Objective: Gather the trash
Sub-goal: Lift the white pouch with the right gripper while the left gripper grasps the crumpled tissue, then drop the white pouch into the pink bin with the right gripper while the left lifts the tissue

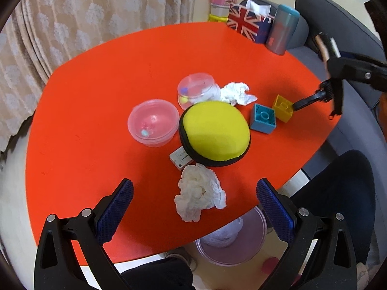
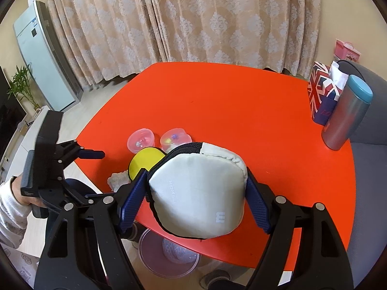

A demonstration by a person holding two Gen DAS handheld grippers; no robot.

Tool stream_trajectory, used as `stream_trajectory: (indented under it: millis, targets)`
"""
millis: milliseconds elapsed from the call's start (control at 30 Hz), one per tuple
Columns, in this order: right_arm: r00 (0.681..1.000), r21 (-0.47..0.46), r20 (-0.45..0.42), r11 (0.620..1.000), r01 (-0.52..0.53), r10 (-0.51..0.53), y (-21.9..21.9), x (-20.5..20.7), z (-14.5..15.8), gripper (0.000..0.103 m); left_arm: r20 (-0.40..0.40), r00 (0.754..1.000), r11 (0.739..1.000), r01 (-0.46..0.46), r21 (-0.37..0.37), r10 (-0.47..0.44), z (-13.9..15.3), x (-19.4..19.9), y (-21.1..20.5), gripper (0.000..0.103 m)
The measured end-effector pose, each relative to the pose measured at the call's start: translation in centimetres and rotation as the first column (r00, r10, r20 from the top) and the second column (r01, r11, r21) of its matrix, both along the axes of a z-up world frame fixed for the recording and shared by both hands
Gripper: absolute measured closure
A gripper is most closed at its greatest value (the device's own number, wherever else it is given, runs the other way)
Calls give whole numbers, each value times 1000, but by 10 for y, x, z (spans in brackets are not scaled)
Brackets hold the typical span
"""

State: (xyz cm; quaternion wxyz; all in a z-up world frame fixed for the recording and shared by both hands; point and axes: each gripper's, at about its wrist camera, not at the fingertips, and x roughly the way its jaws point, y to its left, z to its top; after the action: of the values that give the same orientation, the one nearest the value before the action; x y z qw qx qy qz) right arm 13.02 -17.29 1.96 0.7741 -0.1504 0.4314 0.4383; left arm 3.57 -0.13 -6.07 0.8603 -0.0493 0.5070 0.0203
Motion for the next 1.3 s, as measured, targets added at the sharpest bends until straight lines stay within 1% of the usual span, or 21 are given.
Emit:
stream_trajectory:
  millis: [200,233,267,300,333,367,433,467,500,533,600,633,733,933,1167,1300]
  targets:
    - [1000,0,-6,1000,7,-7,-4,2,-3,27,-19,1000,1000,-4,4,4,-11,6,2,6]
    - [1000,0,-7,1000,8,-8,-5,2,-3,27,-16,1000,1000,-4,5,4,-12,7,3,10]
    - [1000,0,-7,1000,8,-8,-5,2,-3,27,-17,1000,1000,-3,3,3,-14,7,3,15]
    - [1000,0,-7,1000,8,-8,-5,3,-3,27,-21,1000,1000,-3,1,3,-16,8,3,28]
    - [1000,0,-8,1000,9,-9,-5,3,-4,27,-29,1000,1000,-4,-2,4,-17,9,4,37]
    - [1000,1,-8,1000,9,-9,-5,3,-3,27,-32,999,1000,-4,-4,4,-18,9,5,41]
    - [1000,2,-8,1000,9,-9,-5,2,-3,27,-36,999,1000,-1,-3,1,-19,8,4,56]
    - [1000,1,-8,1000,8,-8,-5,3,-3,27,-36,999,1000,2,-6,-2,-19,8,4,60]
    - [1000,2,-7,1000,9,-9,-5,3,-3,27,-37,999,1000,4,-10,-4,-20,8,5,69]
    - [1000,3,-6,1000,10,-10,-6,3,-3,27,-38,999,1000,5,-11,-6,-20,7,5,74]
    - [1000,3,-7,1000,11,-11,-5,2,-3,27,-32,999,1000,7,-19,-8,-18,6,5,79]
    - [1000,3,-8,1000,12,-12,-5,1,-3,27,-29,1000,1000,8,-20,-9,-17,5,5,81]
    - [1000,1,-6,1000,11,-11,-5,0,-3,27,-14,1000,1000,5,-21,-5,-12,0,5,81]
    - [1000,10,-4,1000,14,-14,-7,-8,-1,27,31,1000,1000,4,-21,-3,7,-16,2,81]
    - [1000,15,-1,1000,2,-2,-17,-36,0,27,88,996,999,32,-20,-30,34,-39,-13,81]
    - [1000,14,-3,1000,-11,12,-24,-55,0,27,102,993,998,53,-25,-51,39,-48,-22,81]
